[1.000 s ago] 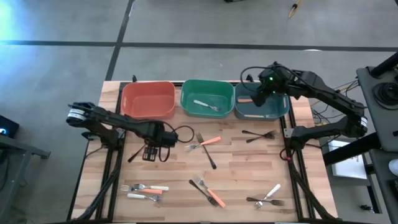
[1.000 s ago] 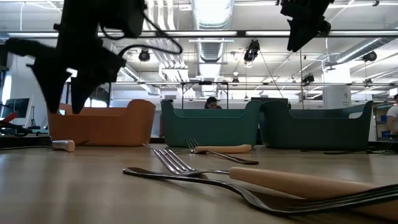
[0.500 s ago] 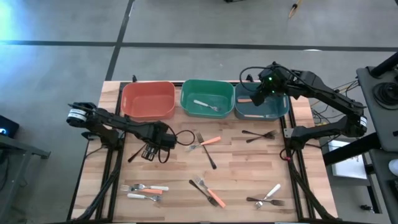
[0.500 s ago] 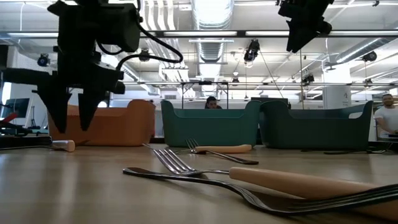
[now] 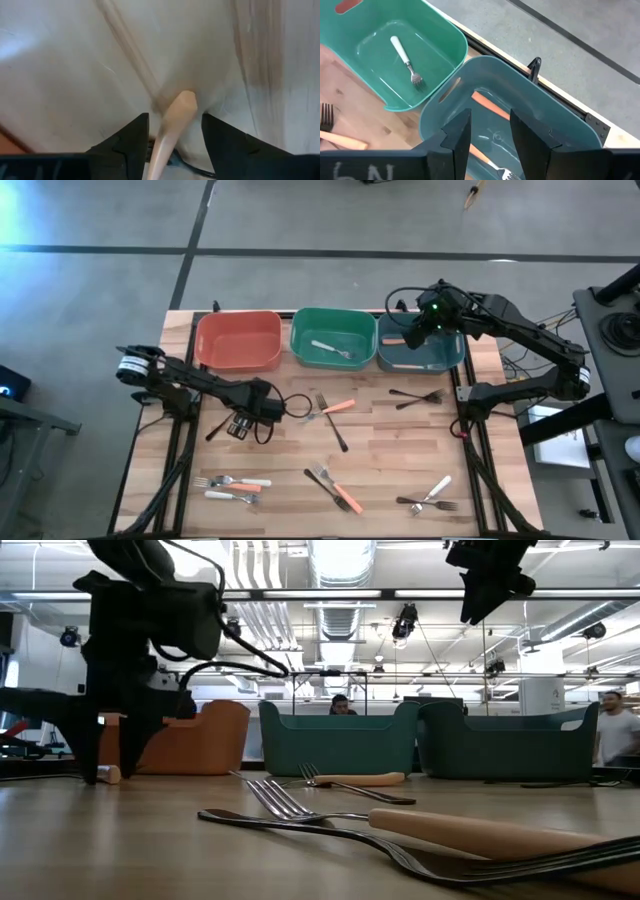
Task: Sort silverware by color (type)
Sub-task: Put the light orange fork into the blue bin
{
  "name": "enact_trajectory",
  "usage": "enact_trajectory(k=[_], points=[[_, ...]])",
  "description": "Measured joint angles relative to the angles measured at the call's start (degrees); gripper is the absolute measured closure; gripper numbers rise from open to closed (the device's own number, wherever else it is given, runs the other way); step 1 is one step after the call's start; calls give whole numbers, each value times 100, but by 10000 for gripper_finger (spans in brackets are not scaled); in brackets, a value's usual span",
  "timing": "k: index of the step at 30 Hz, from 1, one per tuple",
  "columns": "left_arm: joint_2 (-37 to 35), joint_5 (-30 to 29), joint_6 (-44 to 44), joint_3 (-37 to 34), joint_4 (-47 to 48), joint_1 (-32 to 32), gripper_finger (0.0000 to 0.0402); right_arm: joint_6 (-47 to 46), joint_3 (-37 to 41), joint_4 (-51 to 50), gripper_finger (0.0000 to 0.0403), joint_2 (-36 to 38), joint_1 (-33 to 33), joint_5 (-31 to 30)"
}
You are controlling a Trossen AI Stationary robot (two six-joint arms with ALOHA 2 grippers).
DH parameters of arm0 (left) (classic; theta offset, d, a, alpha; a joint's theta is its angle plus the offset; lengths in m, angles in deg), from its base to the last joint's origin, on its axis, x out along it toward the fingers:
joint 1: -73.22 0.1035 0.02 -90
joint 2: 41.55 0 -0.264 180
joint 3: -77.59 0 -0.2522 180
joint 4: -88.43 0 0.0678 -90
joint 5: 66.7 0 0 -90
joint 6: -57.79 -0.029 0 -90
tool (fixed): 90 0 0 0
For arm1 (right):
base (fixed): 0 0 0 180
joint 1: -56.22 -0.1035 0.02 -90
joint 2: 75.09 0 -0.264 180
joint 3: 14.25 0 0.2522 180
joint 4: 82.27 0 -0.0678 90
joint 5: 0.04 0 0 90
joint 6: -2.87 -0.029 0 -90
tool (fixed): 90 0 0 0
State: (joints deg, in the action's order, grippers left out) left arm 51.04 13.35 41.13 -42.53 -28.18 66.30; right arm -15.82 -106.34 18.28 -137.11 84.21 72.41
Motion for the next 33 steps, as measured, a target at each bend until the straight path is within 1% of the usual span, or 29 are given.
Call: enact_trajectory(k=[3, 5, 9, 11, 12, 18, 21, 27, 33], points=[[153, -3, -16, -16, -49, -4, 244, -36, 0, 0, 273, 0, -1, 1], [246, 19, -27, 5, -11, -4, 261, -44, 0, 0, 275, 0, 0, 0], [326, 138, -98, 36, 50, -2, 323, -86, 0, 2, 279, 0, 0, 0], [326, 252, -18, 40, 69, 11, 360, -98, 0, 2, 280, 0, 0, 0], [326, 299, 52, 57, 85, 16, 370, -98, 0, 0, 280, 0, -1, 0], [333, 324, 393, 385, 468, 18, 370, -97, 0, 0, 282, 0, 0, 0], [284, 358, 666, 734, 850, 21, 370, -95, 0, -3, 287, 0, 0, 2], [36, 361, 1186, 1618, 1139, 20, 370, -88, 0, -73, 294, 0, 0, 4], [-366, 303, 1735, 2729, 1018, 152, 370, -87, 2, -324, 291, 0, 2, 3]])
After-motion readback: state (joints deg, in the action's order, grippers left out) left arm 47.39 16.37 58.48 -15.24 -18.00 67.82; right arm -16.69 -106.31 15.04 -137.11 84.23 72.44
